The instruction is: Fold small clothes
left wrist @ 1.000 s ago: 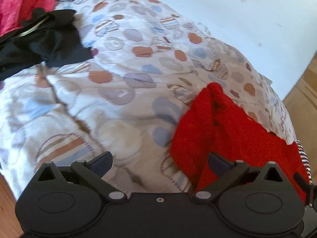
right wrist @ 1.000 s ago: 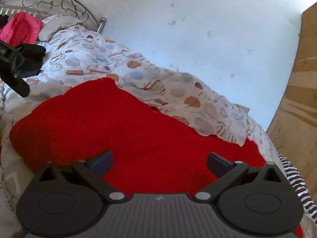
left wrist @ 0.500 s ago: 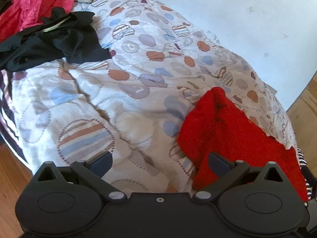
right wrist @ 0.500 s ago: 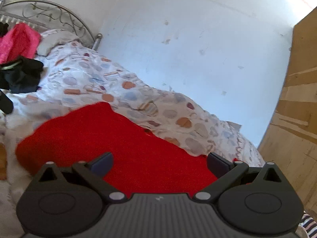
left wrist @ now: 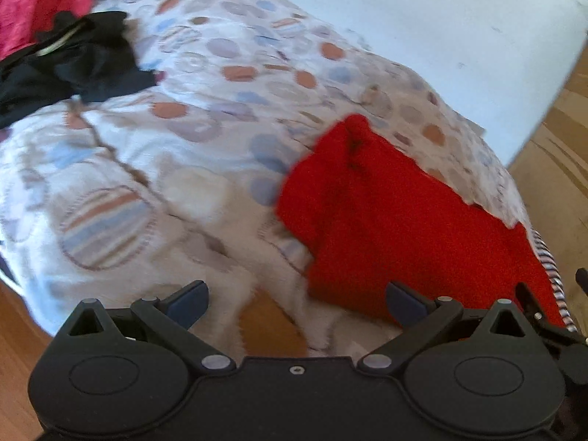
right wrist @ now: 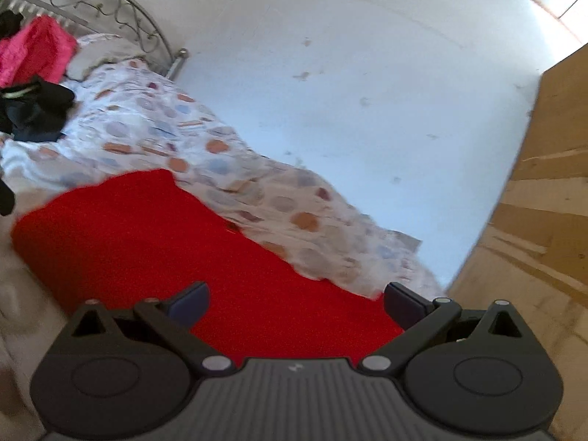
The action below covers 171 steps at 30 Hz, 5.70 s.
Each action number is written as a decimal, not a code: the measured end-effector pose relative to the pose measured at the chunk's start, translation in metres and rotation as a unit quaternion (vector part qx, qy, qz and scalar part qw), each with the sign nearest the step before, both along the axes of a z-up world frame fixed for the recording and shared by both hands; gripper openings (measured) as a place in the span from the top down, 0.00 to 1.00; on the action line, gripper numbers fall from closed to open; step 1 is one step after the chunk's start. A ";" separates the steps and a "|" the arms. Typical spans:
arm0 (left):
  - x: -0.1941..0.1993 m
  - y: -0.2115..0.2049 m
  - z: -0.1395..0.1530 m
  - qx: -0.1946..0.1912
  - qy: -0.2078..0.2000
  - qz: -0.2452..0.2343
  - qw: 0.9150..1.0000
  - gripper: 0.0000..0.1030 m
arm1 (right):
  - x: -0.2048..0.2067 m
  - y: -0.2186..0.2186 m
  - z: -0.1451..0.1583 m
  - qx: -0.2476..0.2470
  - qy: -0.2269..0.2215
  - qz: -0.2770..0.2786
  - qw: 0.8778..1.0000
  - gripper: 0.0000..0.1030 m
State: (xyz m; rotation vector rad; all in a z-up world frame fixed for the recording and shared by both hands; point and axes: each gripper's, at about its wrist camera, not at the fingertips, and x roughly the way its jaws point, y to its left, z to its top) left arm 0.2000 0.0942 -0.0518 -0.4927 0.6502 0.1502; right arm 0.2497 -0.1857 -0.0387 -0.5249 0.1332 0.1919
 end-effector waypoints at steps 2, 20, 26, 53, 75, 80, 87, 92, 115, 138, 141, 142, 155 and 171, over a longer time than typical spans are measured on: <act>0.006 -0.010 -0.004 -0.015 0.001 -0.018 1.000 0.01 | 0.005 -0.019 0.000 0.003 0.006 -0.012 1.000 0.00; 0.048 -0.059 -0.015 -0.029 0.051 -0.059 0.997 0.01 | 0.030 -0.054 -0.027 0.087 0.083 -0.017 0.993 0.00; 0.055 -0.066 -0.014 -0.032 0.053 -0.064 0.996 0.01 | 0.032 -0.063 -0.030 0.117 0.094 -0.011 0.989 0.00; 0.081 -0.038 -0.025 -0.198 0.013 0.024 0.980 0.01 | 0.033 -0.067 -0.031 0.143 0.108 -0.007 0.984 0.00; 0.069 -0.011 -0.042 -0.274 -0.013 0.098 0.956 0.24 | 0.038 -0.071 -0.030 0.160 0.121 -0.003 0.980 0.00; 0.065 -0.023 -0.028 -0.227 -0.024 0.112 0.967 0.47 | 0.037 -0.071 -0.030 0.159 0.119 -0.005 0.980 0.00; 0.075 -0.037 -0.007 -0.161 -0.013 0.111 0.981 0.49 | 0.035 -0.070 -0.032 0.165 0.118 -0.008 0.979 0.00; 0.073 -0.038 -0.005 -0.148 -0.015 0.106 0.983 0.54 | 0.035 -0.071 -0.032 0.168 0.118 -0.009 0.979 0.00; 0.075 -0.058 0.025 -0.068 -0.033 0.076 0.994 0.64 | 0.033 -0.080 -0.031 0.209 0.132 -0.004 0.969 0.00; 0.092 -0.298 0.074 0.274 -0.144 -0.396 0.865 0.68 | -0.036 -0.260 -0.023 0.391 0.137 -0.209 0.886 0.00; 0.088 -0.308 0.059 0.293 -0.130 -0.426 0.846 0.68 | -0.039 -0.267 -0.029 0.397 0.142 -0.212 0.881 0.00; 0.087 -0.307 0.058 0.296 -0.131 -0.425 0.846 0.68 | -0.040 -0.268 -0.030 0.400 0.143 -0.211 0.880 0.00; 0.078 -0.242 0.081 0.103 -0.169 -0.427 0.882 0.26 | -0.020 -0.262 -0.006 0.417 0.146 -0.170 0.881 0.00; 0.099 -0.164 0.080 -0.002 -0.095 -0.245 0.965 0.07 | 0.114 -0.249 0.010 0.533 0.255 -0.053 0.805 0.23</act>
